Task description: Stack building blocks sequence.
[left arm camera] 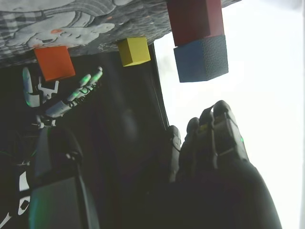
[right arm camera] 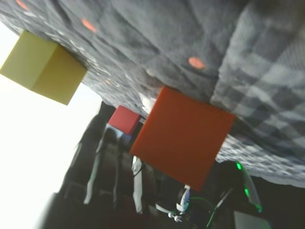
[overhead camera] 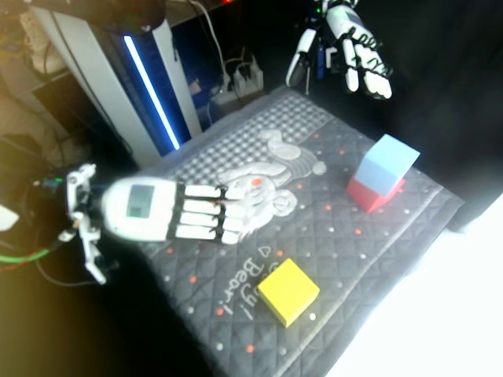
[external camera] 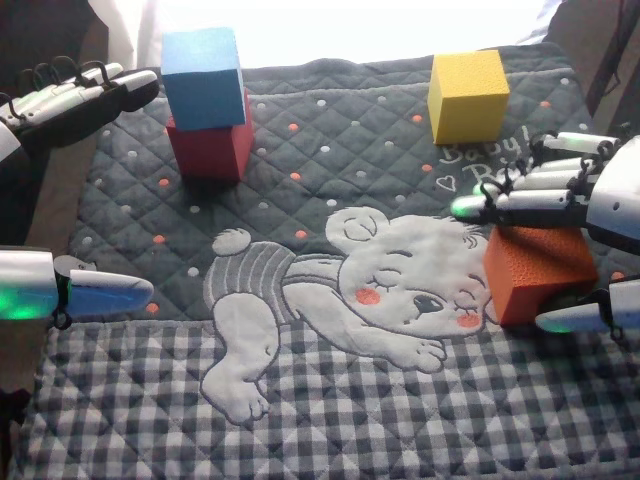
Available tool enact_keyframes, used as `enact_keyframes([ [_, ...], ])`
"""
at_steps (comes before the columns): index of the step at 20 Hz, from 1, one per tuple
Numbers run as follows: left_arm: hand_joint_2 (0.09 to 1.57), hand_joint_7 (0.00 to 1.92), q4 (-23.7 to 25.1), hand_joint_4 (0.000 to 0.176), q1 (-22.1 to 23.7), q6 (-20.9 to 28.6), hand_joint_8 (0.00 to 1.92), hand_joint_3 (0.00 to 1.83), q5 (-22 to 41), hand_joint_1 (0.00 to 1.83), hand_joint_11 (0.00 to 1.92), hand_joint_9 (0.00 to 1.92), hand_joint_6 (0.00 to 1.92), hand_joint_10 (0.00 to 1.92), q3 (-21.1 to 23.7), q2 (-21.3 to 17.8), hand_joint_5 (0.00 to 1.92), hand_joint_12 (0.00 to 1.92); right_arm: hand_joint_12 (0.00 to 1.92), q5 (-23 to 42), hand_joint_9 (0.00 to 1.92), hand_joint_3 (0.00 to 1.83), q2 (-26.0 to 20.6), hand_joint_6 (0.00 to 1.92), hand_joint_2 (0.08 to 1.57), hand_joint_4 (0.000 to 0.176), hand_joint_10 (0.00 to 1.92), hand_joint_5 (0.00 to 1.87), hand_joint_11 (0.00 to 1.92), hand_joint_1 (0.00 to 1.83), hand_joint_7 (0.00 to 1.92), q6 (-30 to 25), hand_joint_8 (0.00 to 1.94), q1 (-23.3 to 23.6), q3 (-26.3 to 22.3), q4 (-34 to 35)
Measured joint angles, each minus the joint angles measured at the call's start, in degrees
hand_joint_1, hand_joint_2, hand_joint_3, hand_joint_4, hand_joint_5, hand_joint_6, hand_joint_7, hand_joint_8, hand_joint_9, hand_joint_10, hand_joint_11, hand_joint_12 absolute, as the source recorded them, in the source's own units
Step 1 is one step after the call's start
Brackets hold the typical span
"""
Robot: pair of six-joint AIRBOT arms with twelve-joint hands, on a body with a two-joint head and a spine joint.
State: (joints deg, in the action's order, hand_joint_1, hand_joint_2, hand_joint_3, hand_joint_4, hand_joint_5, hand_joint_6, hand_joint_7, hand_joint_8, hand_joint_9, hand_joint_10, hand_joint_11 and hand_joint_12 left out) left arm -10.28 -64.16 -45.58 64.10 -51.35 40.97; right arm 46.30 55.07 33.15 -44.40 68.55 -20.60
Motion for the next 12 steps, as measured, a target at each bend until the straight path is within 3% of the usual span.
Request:
enact_keyframes([
  [1, 0.85, 0.02, 0.0, 0.091, 0.0, 0.1, 0.0, 0.0, 0.0, 0.85, 0.0, 0.0, 0.0, 0.0, 0.0, 0.0, 0.16, 0.17, 1.49, 0.0, 0.68, 0.0, 0.0, 0.01, 1.1, 0.0, 0.61, 0.66, 0.54, 0.9, 0.69, -0.1, 0.01, 0.0, 0.0, 0.0],
  [3, 0.86, 0.01, 0.1, 0.086, 0.0, 0.2, 0.0, 0.0, 0.0, 0.87, 0.0, 0.0, 0.0, 0.0, 0.0, 0.0, 0.17, 0.15, 1.57, 0.3, 0.53, 0.0, 0.0, 0.01, 1.11, 0.018, 0.88, 0.78, 0.5, 0.97, 0.73, -0.2, 0.01, 0.3, 0.0, 0.1],
  [4, 0.87, 0.02, 0.1, 0.083, 0.0, 0.2, 0.0, 0.0, 0.0, 0.88, 0.0, 0.0, 0.0, 0.0, 0.0, 0.0, 0.16, 0.14, 1.58, 0.4, 0.55, 0.0, 0.0, 0.01, 1.12, 0.0, 1.02, 0.79, 0.54, 1.05, 0.76, -0.3, 0.02, 0.3, 0.0, 0.3],
  [5, 0.88, 0.03, 0.1, 0.096, 0.0, 0.2, 0.0, 0.0, 0.0, 0.87, 0.0, 0.0, 0.0, 0.0, 0.0, 0.0, 0.16, 0.19, 1.51, 0.5, 0.68, 0.0, 0.1, 0.01, 1.16, 0.0, 1.04, 0.83, 0.67, 1.29, 0.84, -0.3, 0.95, 0.3, 0.0, 0.3],
  [6, 0.88, 0.03, 0.1, 0.096, 0.0, 0.2, 0.0, 0.0, 0.0, 0.87, 0.0, 0.0, 0.0, 0.0, 0.0, 0.0, 0.16, 0.19, 1.51, 0.6, 0.68, 0.0, 0.1, 0.01, 1.16, 0.0, 1.04, 0.83, 0.67, 1.29, 0.84, -0.4, 0.95, 0.3, 0.0, 0.4],
  [7, 0.89, 0.04, 0.1, 0.1, 0.0, 0.2, 0.0, 0.0, 0.0, 0.86, 0.0, 0.0, 0.0, 0.0, 0.0, 0.0, 0.17, 0.22, 1.55, 0.8, 0.78, 0.0, 0.2, 0.01, 1.16, 0.0, 1.24, 0.86, 0.73, 1.43, 0.82, -0.9, 1.22, 0.3, 0.0, 0.4],
  [8, 0.89, 0.04, 0.1, 0.092, 0.0, 0.2, 0.0, 0.0, 0.0, 0.85, 0.0, 0.0, 0.0, 0.0, 0.0, 0.0, 0.17, 0.23, 1.6, 1.0, 0.92, 0.0, 0.3, 1.13, 1.16, 0.0, 1.32, 0.78, 0.76, 1.35, 0.87, -0.9, 1.06, 0.3, 0.0, 0.6],
  [9, 0.88, 0.04, 0.1, 0.098, 0.0, 0.2, 0.0, 0.0, 0.0, 0.85, 0.0, 0.0, 0.0, 0.0, 0.0, 0.0, 0.17, 0.26, 1.61, 1.0, 0.94, 0.0, 0.2, 1.11, 1.15, 0.0, 1.12, 0.85, 0.78, 1.25, 0.98, -0.8, 1.04, 0.3, 0.0, 0.7],
  [10, 0.88, 0.04, 0.1, 0.092, 0.0, 0.2, 0.0, 0.0, 0.0, 0.84, 0.0, 0.01, 0.0, 0.0, 0.0, 0.0, 0.18, 0.31, 1.61, 0.9, 0.99, 0.0, 0.3, 1.03, 1.13, 0.0, 1.06, 0.89, 0.82, 1.24, 1.03, -0.8, 1.02, 0.5, 0.1, 0.9],
  [11, 0.88, 0.06, 0.1, 0.087, 0.0, 0.2, 0.0, 0.0, 0.0, 0.84, 0.0, 0.02, 0.0, 0.0, -0.1, 0.0, 0.19, 0.35, 1.68, 0.7, 1.08, 0.0, 0.3, 0.9, 1.12, 0.0, 1.18, 0.93, 0.95, 1.26, 1.06, -0.8, 1.09, 0.8, 0.2, 0.7],
  [12, 0.88, 0.05, 0.1, 0.092, 0.0, 0.2, 0.0, 0.0, 0.1, 0.85, 0.0, 0.01, 0.0, 0.01, -0.1, 0.0, 0.19, 0.28, 1.82, 0.4, 1.07, 0.0, 0.3, 0.89, 1.14, 0.0, 1.42, 0.9, 1.0, 1.26, 0.99, -0.6, 1.26, 1.4, 0.3, 0.5],
])
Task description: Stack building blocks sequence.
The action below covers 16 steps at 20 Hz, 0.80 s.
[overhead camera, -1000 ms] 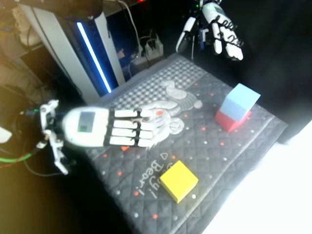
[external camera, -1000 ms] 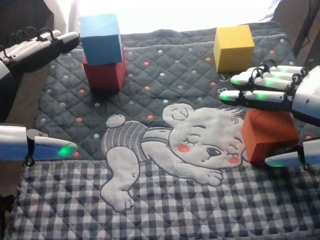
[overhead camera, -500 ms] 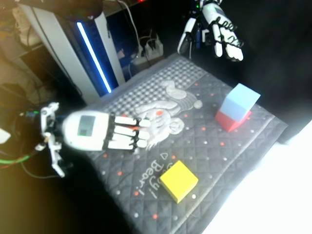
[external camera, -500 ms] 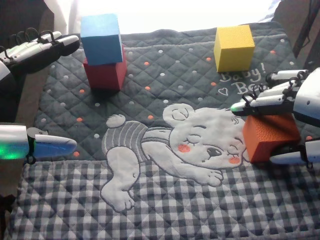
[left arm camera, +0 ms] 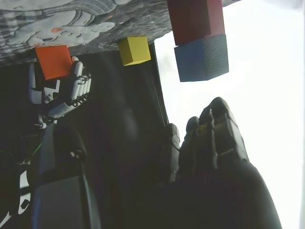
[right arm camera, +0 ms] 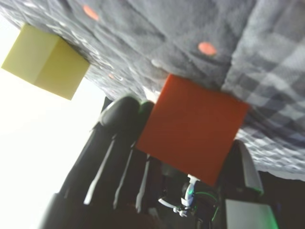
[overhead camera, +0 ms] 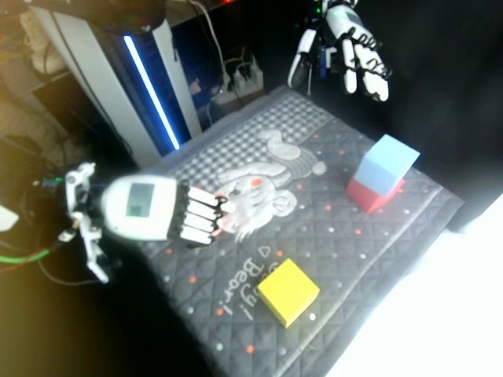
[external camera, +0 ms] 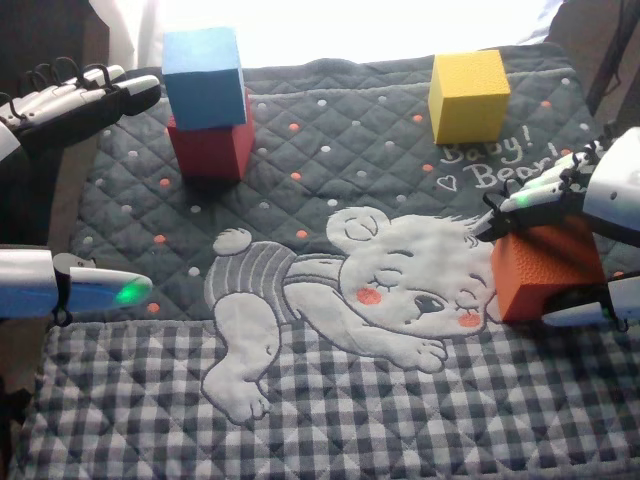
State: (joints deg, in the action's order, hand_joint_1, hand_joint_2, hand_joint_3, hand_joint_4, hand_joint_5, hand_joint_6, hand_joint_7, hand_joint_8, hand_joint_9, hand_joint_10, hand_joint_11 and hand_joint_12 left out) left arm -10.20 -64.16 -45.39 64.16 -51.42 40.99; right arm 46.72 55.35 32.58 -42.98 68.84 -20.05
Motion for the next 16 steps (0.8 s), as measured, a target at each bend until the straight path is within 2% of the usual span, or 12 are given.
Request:
enact_keyframes([
  [1, 0.88, 0.05, 0.0, 0.092, 0.0, 0.0, 0.0, 0.0, 0.0, 0.85, 0.0, 0.01, 0.0, 0.01, 0.0, 0.0, 0.19, 0.28, 1.82, -0.2, 1.07, 0.0, 0.0, 0.89, 1.14, 0.0, 1.42, 0.9, 1.0, 1.26, 0.99, 0.2, 1.26, 0.8, 0.0, -0.1],
  [3, 0.87, 0.06, 0.0, 0.088, 0.0, 0.0, 0.0, 0.0, 0.0, 0.84, 0.0, 0.02, 0.0, 0.01, 0.0, 0.3, 0.2, 0.26, 1.91, 0.3, 0.99, 0.0, -0.1, 0.87, 1.18, 0.0, 1.68, 0.87, 0.98, 1.25, 0.88, 0.3, 1.45, 3.0, 0.3, -0.2],
  [4, 0.86, 0.07, 0.2, 0.077, 0.0, 0.0, 0.0, 0.0, 0.0, 0.85, 0.0, 0.02, 0.0, 0.01, 0.0, 0.3, 0.21, 0.26, 1.77, 1.0, 0.87, 0.0, -0.1, 0.84, 1.17, 0.0, 1.52, 0.92, 0.84, 1.25, 0.88, 0.3, 1.44, 4.6, 0.8, -0.3],
  [6, 0.86, 0.07, 0.0, 0.061, 0.0, 0.0, 0.0, 0.0, 0.0, 0.87, 0.0, 0.03, 0.0, 0.0, -0.1, 0.3, 0.21, 0.33, 1.27, 2.7, 0.95, 0.0, -0.1, 0.97, 1.1, 0.0, 1.17, 0.96, 0.83, 1.38, 1.0, 1.5, 0.96, 7.3, 1.7, 1.4],
  [7, 0.86, 0.07, 0.1, 0.072, 0.0, 0.1, 0.0, 0.0, -0.1, 0.85, 0.0, 0.03, 0.0, 0.0, -0.2, 0.3, 0.21, 0.29, 1.16, 3.3, 0.98, 0.0, -0.1, 1.02, 1.09, 0.0, 1.07, 0.95, 0.89, 1.38, 1.03, 2.8, 0.88, 8.4, 2.3, 2.7],
  [9, 0.86, 0.08, 0.1, 0.075, -0.1, 0.4, 0.0, 0.0, -0.2, 0.85, 0.0, 0.03, 0.0, 0.0, -0.5, 0.5, 0.22, 0.32, 1.25, 3.0, 1.07, 0.0, 0.8, 0.98, 1.08, 0.0, 1.06, 0.93, 1.03, 1.38, 1.04, 3.7, 0.86, 11.5, 4.5, 4.3],
  [10, 0.85, 0.08, 0.1, 0.086, -0.1, 0.4, 0.0, 0.0, -0.2, 0.84, 0.0, 0.03, 0.0, 0.0, -0.6, 0.7, 0.22, 0.32, 1.24, 2.7, 1.11, 0.0, 1.2, 0.95, 1.07, 0.0, 1.04, 0.92, 1.04, 1.39, 1.09, 3.9, 0.79, 12.9, 5.3, 4.7],
  [11, 0.86, 0.07, 0.4, 0.08, -0.1, 0.4, 0.0, 0.0, -0.4, 0.84, 0.0, 0.03, 0.0, 0.0, -0.6, 0.7, 0.22, 0.32, 1.29, 2.5, 1.07, 0.0, 2.2, 0.93, 1.08, 0.0, 1.1, 0.93, 0.98, 1.38, 1.07, 4.7, 0.8, 15.0, 6.4, 4.9],
  [12, 0.86, 0.07, 0.6, 0.095, -0.1, 0.5, 0.0, 0.0, -0.5, 0.85, 0.0, 0.03, 0.0, 0.0, -0.9, 1.0, 0.22, 0.32, 1.43, 2.1, 1.07, 0.0, 4.6, 0.81, 1.08, 0.0, 1.13, 0.99, 0.9, 1.38, 1.06, 6.1, 0.81, 18.7, 8.8, 6.4],
  [13, 0.86, 0.07, 0.5, 0.095, -0.1, 0.5, 0.0, 0.0, -0.5, 0.85, 0.0, 0.03, 0.0, 0.0, -0.9, 1.2, 0.22, 0.32, 1.43, 1.8, 1.07, 0.0, 5.2, 0.81, 1.08, 0.0, 1.13, 0.99, 0.9, 1.38, 1.06, 6.1, 0.81, 19.3, 9.4, 6.6],
  [14, 0.85, 0.07, 0.5, 0.093, -0.1, 0.7, 0.0, 0.0, -0.6, 0.85, 0.0, 0.03, 0.0, 0.0, -1.1, 1.5, 0.22, 0.29, 1.41, 1.4, 1.05, 0.01, 6.2, 0.91, 1.1, 0.0, 0.96, 0.96, 0.89, 1.26, 1.04, 6.2, 0.96, 20.3, 10.4, 7.0],
  [16, 0.86, 0.08, 1.0, 0.09, -0.1, 1.5, 0.0, 0.0, -1.0, 0.82, 0.0, 0.03, 0.0, 0.0, -1.6, 1.9, 0.22, 0.28, 1.35, -0.5, 0.98, 0.0, 8.0, 0.9, 1.12, 0.0, 1.25, 0.96, 0.86, 1.36, 0.89, 7.1, 1.04, 22.5, 12.2, 7.4],
])
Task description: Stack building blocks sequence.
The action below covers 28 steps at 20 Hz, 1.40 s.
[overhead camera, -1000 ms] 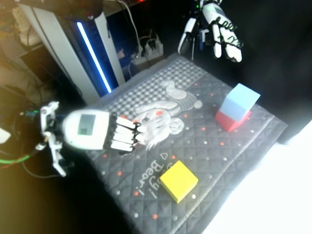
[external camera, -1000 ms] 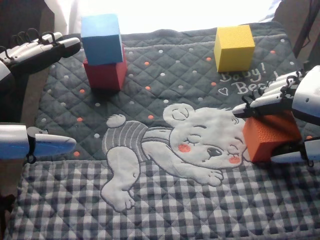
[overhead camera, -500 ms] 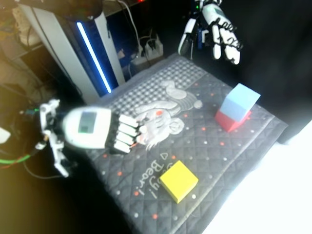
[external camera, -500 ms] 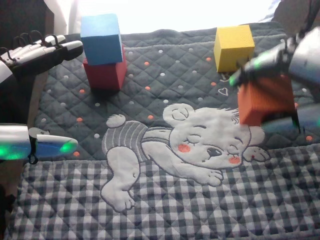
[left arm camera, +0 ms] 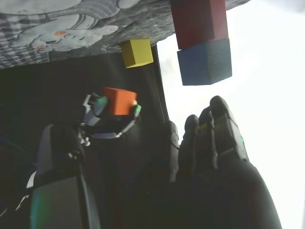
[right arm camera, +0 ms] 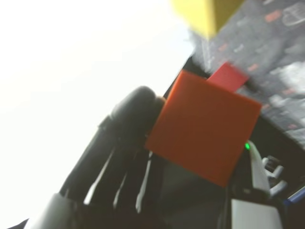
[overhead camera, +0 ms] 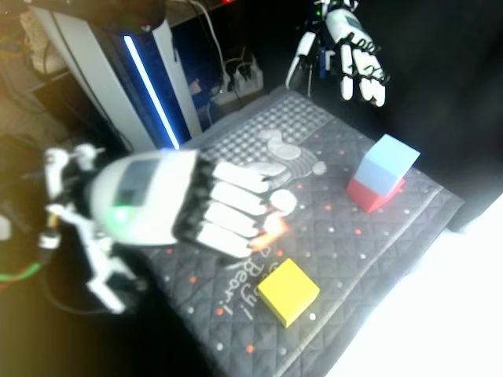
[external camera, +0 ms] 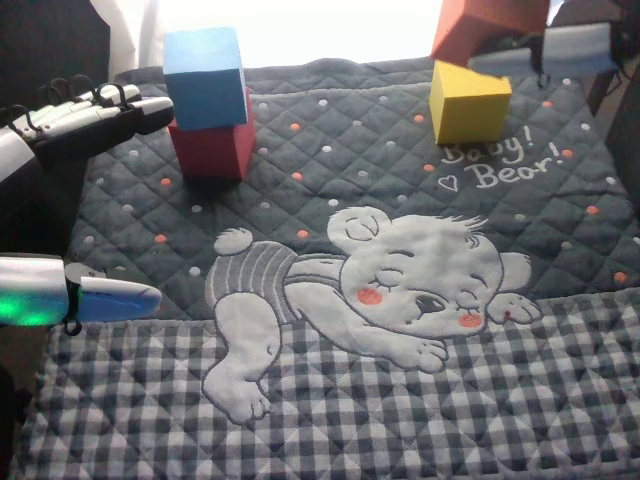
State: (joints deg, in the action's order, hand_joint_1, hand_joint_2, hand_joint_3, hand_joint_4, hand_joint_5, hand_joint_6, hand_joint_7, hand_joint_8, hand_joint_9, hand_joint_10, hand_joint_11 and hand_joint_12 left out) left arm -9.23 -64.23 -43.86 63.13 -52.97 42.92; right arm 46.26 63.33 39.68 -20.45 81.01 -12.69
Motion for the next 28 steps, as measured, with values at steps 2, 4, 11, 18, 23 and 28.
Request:
enact_keyframes([
  [2, 0.86, 0.08, 0.3, 0.078, 0.4, 0.2, 0.0, 0.0, -0.1, 0.83, 0.0, 0.03, 0.0, 0.0, -0.2, 0.4, 0.23, 0.21, 1.27, -3.8, 0.96, 0.0, 1.6, 1.07, 1.14, 0.0, 1.24, 0.89, 0.93, 1.36, 0.87, 1.5, 1.03, 2.3, 2.0, 0.2],
  [4, 0.86, 0.08, 0.9, 0.08, 0.5, 0.2, 0.0, 0.0, -0.2, 0.83, 0.0, 0.02, 0.0, 0.0, -0.2, 0.5, 0.23, 0.2, 1.23, -6.3, 0.96, 0.0, 3.0, 1.1, 1.14, 0.0, 1.22, 0.9, 1.01, 1.36, 0.87, 1.6, 1.02, 3.2, 4.1, 0.9],
  [11, 0.85, 0.09, 0.8, 0.084, 1.2, 0.5, 0.0, 0.0, -0.8, 0.82, 0.0, 0.04, 0.0, 0.0, -0.9, 1.3, 0.24, 0.27, 1.17, -15.4, 0.98, 0.0, 8.6, 1.04, 1.13, 0.0, 1.23, 0.92, 1.11, 1.38, 0.86, 1.8, 0.99, 4.7, 10.7, 1.7],
  [18, 0.86, 0.06, 1.1, 0.081, 1.2, 1.1, 0.0, 0.0, -1.2, 0.84, 0.0, 0.01, 0.0, 0.0, -0.9, 1.3, 0.22, 0.19, 1.15, -19.0, 1.02, 0.0, 9.3, 0.82, 1.08, 0.0, 1.13, 1.06, 1.13, 1.39, 0.98, 1.7, 0.89, 4.7, 12.2, 2.7],
  [23, 0.86, 0.07, 1.1, 0.065, 1.2, 1.3, 0.0, 0.0, -1.1, 0.85, 0.0, 0.01, 0.0, 0.0, -0.9, 1.3, 0.23, 0.17, 1.3, -19.2, 0.88, 0.0, 10.2, 1.14, 1.14, 0.0, 1.32, 0.93, 1.02, 1.37, 0.87, 1.8, 0.88, 3.7, 12.6, 4.7],
  [28, 0.87, 0.05, 1.1, 0.079, 1.3, 1.4, 0.0, 0.0, -1.0, 0.83, 0.0, 0.0, 0.0, 0.0, -0.9, 1.3, 0.22, 0.12, 1.3, -18.8, 0.92, 0.0, 11.1, 0.96, 1.11, 0.0, 1.21, 0.99, 0.91, 1.38, 0.94, 1.8, 0.98, 2.3, 12.7, 5.9],
])
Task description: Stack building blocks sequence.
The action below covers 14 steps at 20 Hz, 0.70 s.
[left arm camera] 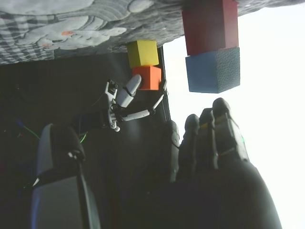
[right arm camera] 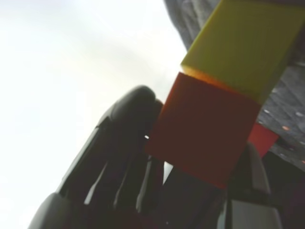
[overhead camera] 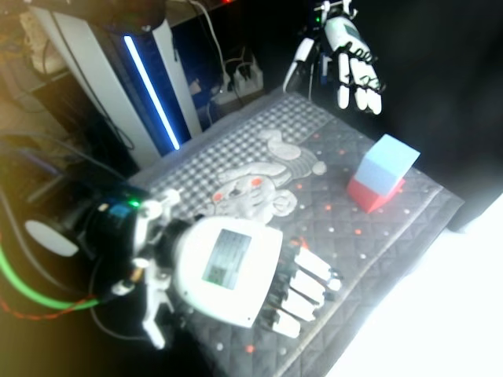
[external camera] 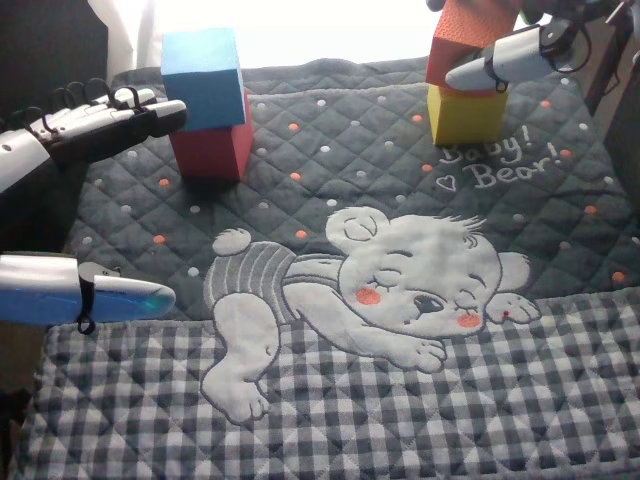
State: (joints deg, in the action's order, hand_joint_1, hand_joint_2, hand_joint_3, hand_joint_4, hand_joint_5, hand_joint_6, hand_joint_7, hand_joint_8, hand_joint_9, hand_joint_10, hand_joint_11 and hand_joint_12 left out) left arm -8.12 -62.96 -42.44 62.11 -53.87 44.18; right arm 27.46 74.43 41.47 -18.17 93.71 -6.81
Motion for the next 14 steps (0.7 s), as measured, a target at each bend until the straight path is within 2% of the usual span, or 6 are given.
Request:
enact_keyframes([
  [3, 0.86, 0.06, 0.0, 0.078, 0.0, 0.0, 0.0, 0.0, 0.2, 0.83, 0.0, 0.0, 0.0, 0.0, 0.0, 0.0, 0.23, 0.18, 1.27, 0.9, 0.96, 0.0, 0.0, 0.8, 1.1, 0.0, 1.22, 1.03, 0.94, 1.38, 0.94, 0.0, 1.01, -0.6, 0.3, 0.4],
  [5, 0.86, 0.06, 0.0, 0.068, 0.0, 0.0, 0.0, 0.0, 0.3, 0.84, 0.0, 0.0, 0.0, 0.0, 0.0, 0.0, 0.23, 0.17, 1.27, 0.9, 0.96, 0.0, 0.1, 0.81, 1.11, 0.0, 1.23, 1.0, 0.96, 1.38, 0.93, -0.1, 1.07, -0.6, 0.6, 0.6],
  [7, 0.85, 0.06, 0.0, 0.062, 0.0, 0.1, 0.0, 0.0, 0.3, 0.85, 0.0, 0.01, 0.0, 0.0, 0.0, 0.0, 0.23, 0.17, 1.21, 0.7, 0.98, 0.0, 0.1, 0.84, 1.09, 0.0, 1.19, 1.01, 0.97, 1.39, 0.97, -0.2, 0.95, -0.6, 0.7, 0.7],
  [9, 0.85, 0.06, 0.0, 0.068, 0.0, 0.1, 0.0, 0.0, 0.3, 0.83, 0.0, 0.01, 0.0, 0.0, 0.0, 0.0, 0.23, 0.17, 1.25, 0.5, 0.95, 0.0, 0.1, 0.87, 1.1, 0.0, 1.22, 1.02, 0.97, 1.38, 0.95, -0.3, 0.96, -0.6, 0.9, 0.8],
  [11, 0.86, 0.06, 0.0, 0.058, 0.0, 0.1, 0.0, 0.0, 0.4, 0.83, 0.0, 0.0, 0.0, 0.0, 0.0, 0.0, 0.23, 0.18, 1.2, 0.5, 0.96, 0.0, 0.1, 0.95, 1.1, 0.0, 1.18, 1.0, 1.0, 1.38, 0.95, -0.5, 0.92, -0.7, 1.0, 1.1],
  [14, 0.86, 0.07, 0.0, 0.055, 0.0, 0.1, 0.0, 0.0, 0.4, 0.81, 0.0, 0.02, 0.0, 0.0, 0.0, 0.0, 0.24, 0.22, 1.13, 0.4, 0.95, 0.0, 0.1, 0.99, 1.13, 0.0, 1.19, 0.95, 0.97, 1.36, 0.82, -0.6, 1.13, -0.7, 1.2, 1.2],
])
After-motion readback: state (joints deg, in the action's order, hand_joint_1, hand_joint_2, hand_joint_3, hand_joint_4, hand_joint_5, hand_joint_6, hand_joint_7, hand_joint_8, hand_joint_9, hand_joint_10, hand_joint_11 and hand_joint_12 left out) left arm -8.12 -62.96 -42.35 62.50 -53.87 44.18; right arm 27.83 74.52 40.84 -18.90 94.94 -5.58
